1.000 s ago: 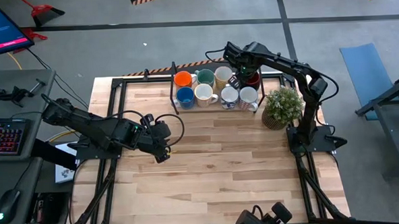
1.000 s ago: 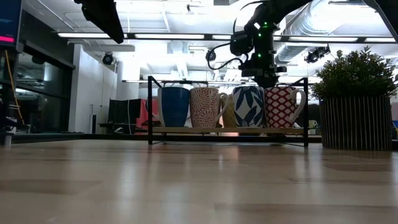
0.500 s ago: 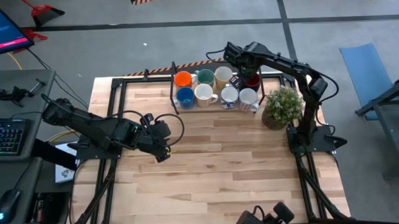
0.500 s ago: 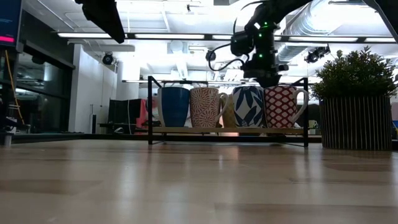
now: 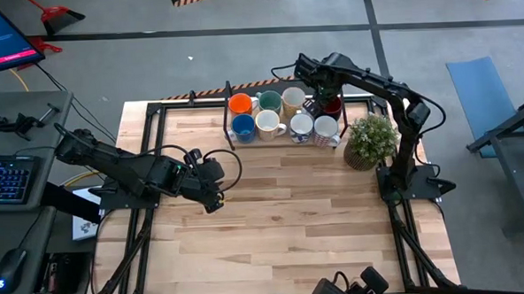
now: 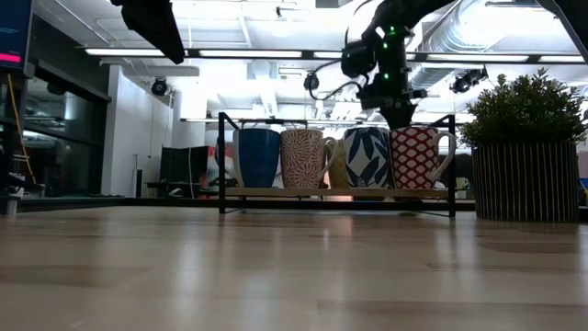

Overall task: Place coffee mugs
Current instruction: Adjust the mugs on the shelf

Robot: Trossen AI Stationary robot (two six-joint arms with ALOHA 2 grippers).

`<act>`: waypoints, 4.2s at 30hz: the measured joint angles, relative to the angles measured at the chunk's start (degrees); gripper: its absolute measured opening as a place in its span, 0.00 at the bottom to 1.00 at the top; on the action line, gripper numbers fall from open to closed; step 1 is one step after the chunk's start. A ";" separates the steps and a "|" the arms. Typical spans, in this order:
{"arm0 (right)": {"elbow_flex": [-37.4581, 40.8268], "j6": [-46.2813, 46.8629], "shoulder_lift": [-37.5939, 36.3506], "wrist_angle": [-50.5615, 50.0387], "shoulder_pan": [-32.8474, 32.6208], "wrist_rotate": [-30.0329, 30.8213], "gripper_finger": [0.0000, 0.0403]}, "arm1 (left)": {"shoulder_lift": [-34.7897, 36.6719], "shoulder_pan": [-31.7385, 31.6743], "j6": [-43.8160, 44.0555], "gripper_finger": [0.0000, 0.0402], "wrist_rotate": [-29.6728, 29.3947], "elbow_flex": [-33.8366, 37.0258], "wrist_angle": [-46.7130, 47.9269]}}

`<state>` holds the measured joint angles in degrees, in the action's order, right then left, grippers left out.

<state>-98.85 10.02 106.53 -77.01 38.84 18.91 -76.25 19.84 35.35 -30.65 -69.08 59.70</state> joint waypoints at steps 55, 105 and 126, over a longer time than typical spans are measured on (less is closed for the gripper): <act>1.28 -10.01 0.43 21.99 -3.46 -14.27 0.15 | 0.02 0.00 0.01 0.32 -2.16 0.00 0.01; 1.32 -7.74 2.88 18.29 -3.09 -9.59 0.15 | 0.02 0.00 0.44 0.32 -1.92 0.00 0.01; 1.25 -11.55 2.90 17.72 -3.09 -5.45 0.15 | 0.02 0.00 -0.65 0.32 -1.95 0.00 0.02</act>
<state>-97.60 -1.53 109.43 -59.29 35.75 13.47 -76.23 19.84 34.70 -32.60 -69.08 59.71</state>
